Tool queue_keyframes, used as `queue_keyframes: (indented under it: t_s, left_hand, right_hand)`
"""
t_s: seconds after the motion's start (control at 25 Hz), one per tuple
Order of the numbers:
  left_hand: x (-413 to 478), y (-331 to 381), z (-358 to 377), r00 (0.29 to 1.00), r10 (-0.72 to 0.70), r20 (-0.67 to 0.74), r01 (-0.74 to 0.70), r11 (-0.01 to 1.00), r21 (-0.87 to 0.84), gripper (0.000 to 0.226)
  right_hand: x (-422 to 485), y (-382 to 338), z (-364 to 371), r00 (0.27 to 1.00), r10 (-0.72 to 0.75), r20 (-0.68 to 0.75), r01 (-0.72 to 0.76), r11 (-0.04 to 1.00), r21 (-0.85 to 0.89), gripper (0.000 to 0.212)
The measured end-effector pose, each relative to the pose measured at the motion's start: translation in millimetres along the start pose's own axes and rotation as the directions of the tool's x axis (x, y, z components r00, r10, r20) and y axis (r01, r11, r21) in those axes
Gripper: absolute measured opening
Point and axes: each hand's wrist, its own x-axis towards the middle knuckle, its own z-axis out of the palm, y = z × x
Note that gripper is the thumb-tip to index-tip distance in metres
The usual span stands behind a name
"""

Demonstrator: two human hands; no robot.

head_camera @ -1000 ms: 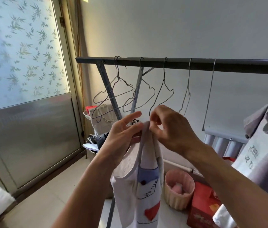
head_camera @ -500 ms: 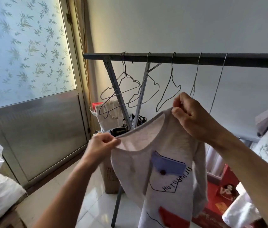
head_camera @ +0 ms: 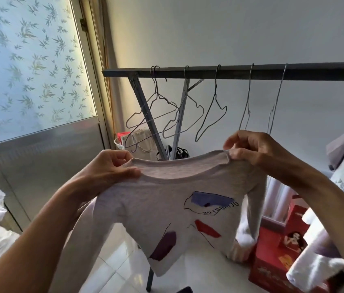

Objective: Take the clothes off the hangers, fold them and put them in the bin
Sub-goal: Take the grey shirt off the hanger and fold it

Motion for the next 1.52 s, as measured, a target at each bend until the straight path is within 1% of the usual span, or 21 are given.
queue_keyframes:
  t_s: [0.04, 0.12, 0.16, 0.24, 0.28, 0.36, 0.48, 0.52, 0.6, 0.68, 0.72, 0.84, 0.92, 1.08, 1.2, 1.28, 1.36, 1.52]
  left_hand:
    - [-2.2, 2.3, -6.2, 0.998, -0.023, 0.063, 0.022, 1.000, 0.015, 0.031]
    - [-5.0, 4.3, -15.7, 0.989, -0.072, 0.126, 0.068, 0.997, 0.034, 0.026]
    - [-6.3, 3.7, -19.9, 0.989, -0.074, 0.131, 0.069, 0.997, 0.037, 0.029]
    - [-7.9, 0.0, -23.8, 0.993, -0.043, 0.113, 0.041, 0.999, 0.020, 0.043]
    - [-8.9, -3.2, -21.8, 0.996, -0.029, 0.078, 0.029, 1.000, 0.005, 0.045]
    - [-9.0, -10.7, -10.4, 0.998, -0.039, -0.039, 0.037, 0.998, -0.041, 0.037]
    - [-5.2, -17.8, 11.9, 0.971, -0.145, -0.192, 0.094, 0.963, -0.251, 0.031]
    - [-3.4, -18.8, 17.4, 0.958, -0.172, -0.229, 0.108, 0.958, -0.266, 0.030]
    - [-0.3, -18.7, 27.4, 0.925, -0.188, -0.331, 0.118, 0.969, -0.219, 0.028]
    - [2.2, -18.1, 41.7, 0.893, -0.165, -0.419, 0.095, 0.979, -0.183, 0.026]
    - [2.5, -17.5, 50.9, 0.886, -0.146, -0.440, 0.084, 0.984, -0.159, 0.025]
    - [1.6, -17.7, 81.9, 0.902, -0.065, -0.428, 0.041, 0.997, -0.067, 0.025]
    - [1.2, -15.5, 101.8, 0.907, -0.019, -0.420, 0.005, 0.999, -0.035, 0.023]
    - [3.1, -11.1, 128.5, 0.894, 0.000, -0.448, -0.032, 0.997, -0.065, 0.021]
    - [4.7, -10.1, 133.4, 0.903, 0.014, -0.430, -0.041, 0.998, -0.053, 0.021]
    - [2.7, -7.2, 134.9, 0.911, 0.037, -0.410, -0.066, 0.996, -0.057, 0.024]
    - [-0.1, -3.7, 135.9, 0.920, 0.036, -0.391, -0.063, 0.996, -0.058, 0.033]
    - [-8.3, 6.5, 139.1, 0.943, -0.028, -0.331, -0.033, 0.984, -0.177, 0.042]
  right_hand:
    - [-0.1, 1.2, -0.8, 1.000, -0.012, 0.014, 0.012, 1.000, 0.006, 0.018]
    - [0.5, 2.1, 0.8, 0.998, -0.054, -0.011, 0.055, 0.998, 0.031, 0.012]
    - [1.5, 2.6, 2.6, 0.997, -0.067, -0.042, 0.070, 0.996, 0.062, 0.012]
    - [3.2, 5.3, 7.4, 0.994, -0.065, -0.086, 0.077, 0.986, 0.150, 0.014]
    - [4.4, 7.6, 10.8, 0.996, -0.041, -0.084, 0.056, 0.981, 0.186, 0.015]
    - [3.5, 10.7, 16.6, 0.997, 0.048, -0.052, -0.035, 0.973, 0.228, 0.019]
    - [1.8, 11.9, 22.2, 0.992, 0.122, 0.010, -0.121, 0.957, 0.265, 0.032]
    - [2.1, 12.2, 24.7, 0.990, 0.139, -0.012, -0.132, 0.958, 0.253, 0.031]
    - [4.3, 15.1, 33.8, 0.970, 0.201, -0.138, -0.163, 0.956, 0.242, 0.026]
    - [4.1, 16.1, 49.9, 0.927, 0.268, -0.261, -0.195, 0.941, 0.276, 0.026]
    - [2.0, 14.4, 59.7, 0.914, 0.285, -0.288, -0.199, 0.935, 0.295, 0.027]
    - [-5.4, 4.8, 88.3, 0.911, 0.297, -0.286, -0.187, 0.916, 0.356, 0.026]
    - [-6.3, -0.8, 102.6, 0.913, 0.285, -0.291, -0.160, 0.908, 0.386, 0.027]
    - [-1.8, -7.2, 121.1, 0.918, 0.269, -0.290, -0.133, 0.900, 0.415, 0.027]
    - [0.0, -9.0, 123.9, 0.924, 0.254, -0.285, -0.124, 0.905, 0.407, 0.022]
    - [-0.5, -10.0, 122.8, 0.931, 0.236, -0.279, -0.114, 0.913, 0.391, 0.019]
    - [-2.2, -11.0, 122.6, 0.936, 0.222, -0.274, -0.110, 0.922, 0.372, 0.019]
    - [-8.1, -18.5, 119.3, 0.956, 0.197, -0.216, -0.101, 0.916, 0.388, 0.027]
